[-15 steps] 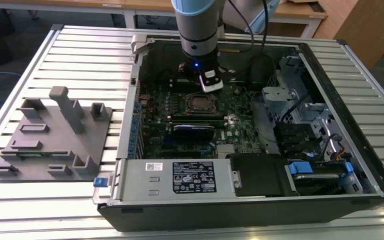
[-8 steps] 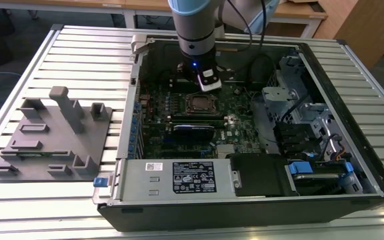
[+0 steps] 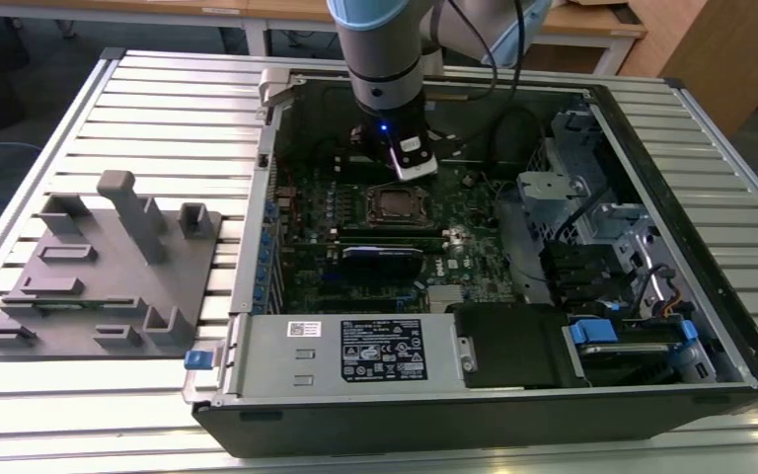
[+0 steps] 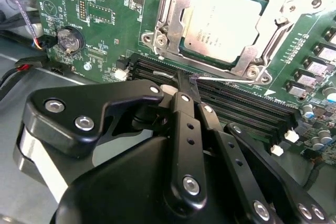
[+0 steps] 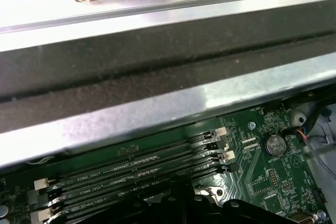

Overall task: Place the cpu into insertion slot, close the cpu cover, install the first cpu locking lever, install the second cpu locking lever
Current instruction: 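Install the first cpu locking lever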

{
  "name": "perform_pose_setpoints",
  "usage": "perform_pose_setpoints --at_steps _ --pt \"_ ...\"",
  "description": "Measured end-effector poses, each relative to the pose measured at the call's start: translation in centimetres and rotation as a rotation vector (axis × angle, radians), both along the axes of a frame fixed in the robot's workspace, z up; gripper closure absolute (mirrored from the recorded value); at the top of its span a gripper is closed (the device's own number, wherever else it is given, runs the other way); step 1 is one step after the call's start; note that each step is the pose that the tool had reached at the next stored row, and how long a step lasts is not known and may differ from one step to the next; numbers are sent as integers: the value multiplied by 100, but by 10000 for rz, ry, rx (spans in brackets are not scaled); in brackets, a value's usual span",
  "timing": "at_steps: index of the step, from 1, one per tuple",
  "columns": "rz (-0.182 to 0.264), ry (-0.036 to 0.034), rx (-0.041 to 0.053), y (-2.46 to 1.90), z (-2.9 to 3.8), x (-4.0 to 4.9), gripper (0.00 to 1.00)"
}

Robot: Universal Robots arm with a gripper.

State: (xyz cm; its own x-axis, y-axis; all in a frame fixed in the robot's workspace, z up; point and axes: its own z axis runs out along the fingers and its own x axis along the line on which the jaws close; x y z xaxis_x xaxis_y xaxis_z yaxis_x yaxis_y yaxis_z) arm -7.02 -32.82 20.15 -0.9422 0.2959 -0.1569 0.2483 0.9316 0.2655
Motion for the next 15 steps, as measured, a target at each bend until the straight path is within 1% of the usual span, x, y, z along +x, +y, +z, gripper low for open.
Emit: perform_pose_setpoints --at_steps 3,5,8,9,12,15 --pt "0 -6 -7 1 -11 -1 90" --pt "-1 -6 -32 1 -23 -1 90" --pt "-1 -7 -93 9 -28 -1 90" --pt "0 -8 -96 11 -30 -1 90" --pt "-1 -9 -101 22 -38 -1 90" --pt "-1 -11 -128 37 -51 -1 90"
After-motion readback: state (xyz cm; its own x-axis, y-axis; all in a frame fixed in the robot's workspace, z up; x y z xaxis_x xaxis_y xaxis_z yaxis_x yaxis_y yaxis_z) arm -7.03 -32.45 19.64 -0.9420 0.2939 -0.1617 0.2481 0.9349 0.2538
